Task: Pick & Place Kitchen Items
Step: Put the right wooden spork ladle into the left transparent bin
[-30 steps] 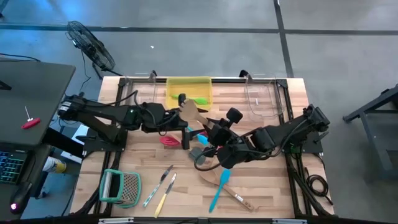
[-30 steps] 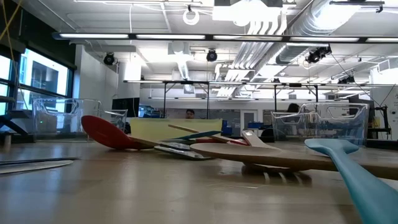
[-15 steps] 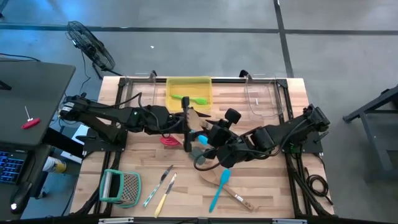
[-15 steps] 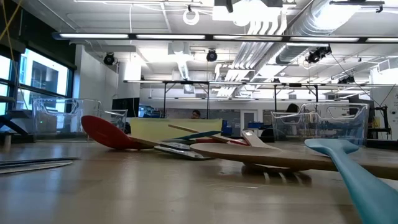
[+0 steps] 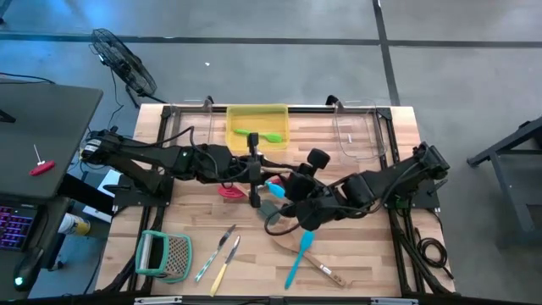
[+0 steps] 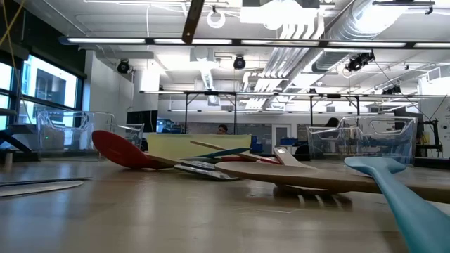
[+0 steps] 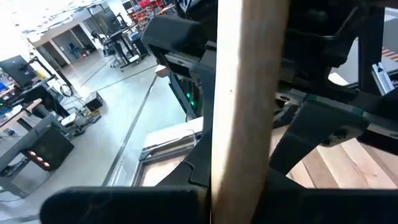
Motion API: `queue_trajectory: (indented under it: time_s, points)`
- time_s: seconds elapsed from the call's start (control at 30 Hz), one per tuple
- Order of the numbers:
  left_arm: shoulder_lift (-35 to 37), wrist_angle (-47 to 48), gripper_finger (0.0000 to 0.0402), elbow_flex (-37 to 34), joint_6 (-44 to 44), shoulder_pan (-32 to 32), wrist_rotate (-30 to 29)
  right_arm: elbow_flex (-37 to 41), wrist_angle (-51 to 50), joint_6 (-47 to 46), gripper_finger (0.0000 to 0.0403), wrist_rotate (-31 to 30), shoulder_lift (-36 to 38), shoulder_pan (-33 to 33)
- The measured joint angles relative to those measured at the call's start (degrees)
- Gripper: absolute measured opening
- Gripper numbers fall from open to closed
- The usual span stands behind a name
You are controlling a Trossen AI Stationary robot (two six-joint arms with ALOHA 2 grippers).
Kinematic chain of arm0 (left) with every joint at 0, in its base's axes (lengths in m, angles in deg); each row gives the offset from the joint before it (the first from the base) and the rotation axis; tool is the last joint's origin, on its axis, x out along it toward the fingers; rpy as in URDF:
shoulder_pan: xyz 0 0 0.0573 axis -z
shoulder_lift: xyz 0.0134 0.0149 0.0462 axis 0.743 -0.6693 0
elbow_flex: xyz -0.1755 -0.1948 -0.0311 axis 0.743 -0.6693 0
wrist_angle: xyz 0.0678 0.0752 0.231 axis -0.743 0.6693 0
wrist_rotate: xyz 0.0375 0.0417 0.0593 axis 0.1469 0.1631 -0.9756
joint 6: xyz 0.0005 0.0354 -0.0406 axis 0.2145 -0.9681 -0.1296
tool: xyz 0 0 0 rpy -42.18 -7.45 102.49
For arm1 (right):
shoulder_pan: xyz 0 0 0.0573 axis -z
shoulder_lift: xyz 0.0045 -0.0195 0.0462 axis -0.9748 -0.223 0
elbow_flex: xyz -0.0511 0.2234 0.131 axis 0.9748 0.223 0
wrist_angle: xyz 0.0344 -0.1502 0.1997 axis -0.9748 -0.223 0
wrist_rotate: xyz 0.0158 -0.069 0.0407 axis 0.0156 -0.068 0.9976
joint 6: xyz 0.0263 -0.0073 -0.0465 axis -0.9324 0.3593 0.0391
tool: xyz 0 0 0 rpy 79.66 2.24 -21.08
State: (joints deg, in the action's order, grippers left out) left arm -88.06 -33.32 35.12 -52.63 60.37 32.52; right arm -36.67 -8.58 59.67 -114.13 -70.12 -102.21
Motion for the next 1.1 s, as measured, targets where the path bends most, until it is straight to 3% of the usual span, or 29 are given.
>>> queue_trajectory:
  time_s: [0.37, 0.63, 0.83, 1.1]
  points:
    - [2.7, 5.8, 0.0015, 0.0, 0.0, 0.0, -8.1, -0.1, -14.0, -6.0, 0.0123, 0.1, 0.8, -7.0]
    - [6.2, 18.8, 0.0015, 0.0, 0.0, 0.0, -23.2, 0.0, -24.9, -18.0, 0.0123, 0.1, 0.8, -10.0]
    - [8.8, 31.6, 0.0015, 0.0, 5.6, 0.0, -33.5, 0.0, -31.3, -27.3, 0.0123, 0.0, 0.8, -9.9]
    - [12.3, 39.9, 0.0015, 0.0, 16.7, -3.1, -38.7, 1.7, -32.5, -28.6, 0.0123, -1.0, 0.8, -7.0]
